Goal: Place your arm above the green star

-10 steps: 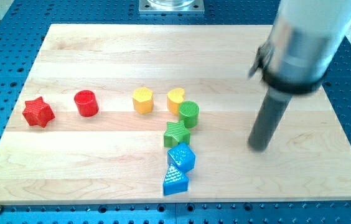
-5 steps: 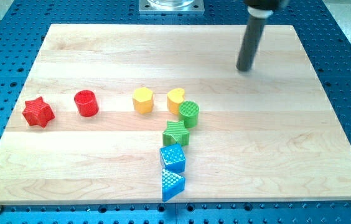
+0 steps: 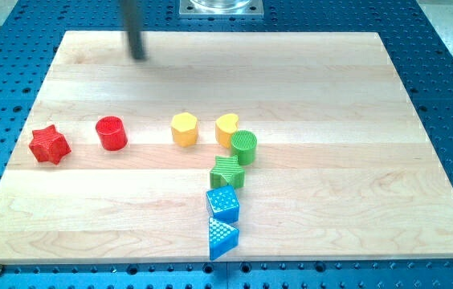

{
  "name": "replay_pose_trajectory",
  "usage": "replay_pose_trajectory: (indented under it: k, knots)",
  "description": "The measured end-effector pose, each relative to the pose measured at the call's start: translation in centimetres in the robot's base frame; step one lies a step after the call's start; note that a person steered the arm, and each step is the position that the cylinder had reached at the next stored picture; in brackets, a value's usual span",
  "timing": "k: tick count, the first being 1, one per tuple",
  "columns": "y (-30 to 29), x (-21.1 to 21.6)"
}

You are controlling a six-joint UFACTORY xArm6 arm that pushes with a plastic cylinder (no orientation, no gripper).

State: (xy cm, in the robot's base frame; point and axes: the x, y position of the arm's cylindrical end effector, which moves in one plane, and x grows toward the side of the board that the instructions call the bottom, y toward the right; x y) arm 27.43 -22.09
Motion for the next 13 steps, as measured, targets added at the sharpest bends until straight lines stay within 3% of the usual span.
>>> replay_pose_trajectory:
  k: [1, 3, 6, 7, 9, 12, 13]
  knots:
    - [-8.3, 6.2]
    - [-8.4, 8.0]
    - [-8.1, 31.0]
    - [-4.9, 34.4]
    - [2.8, 34.4]
    - [20.5, 34.4]
    - [28.8, 34.4]
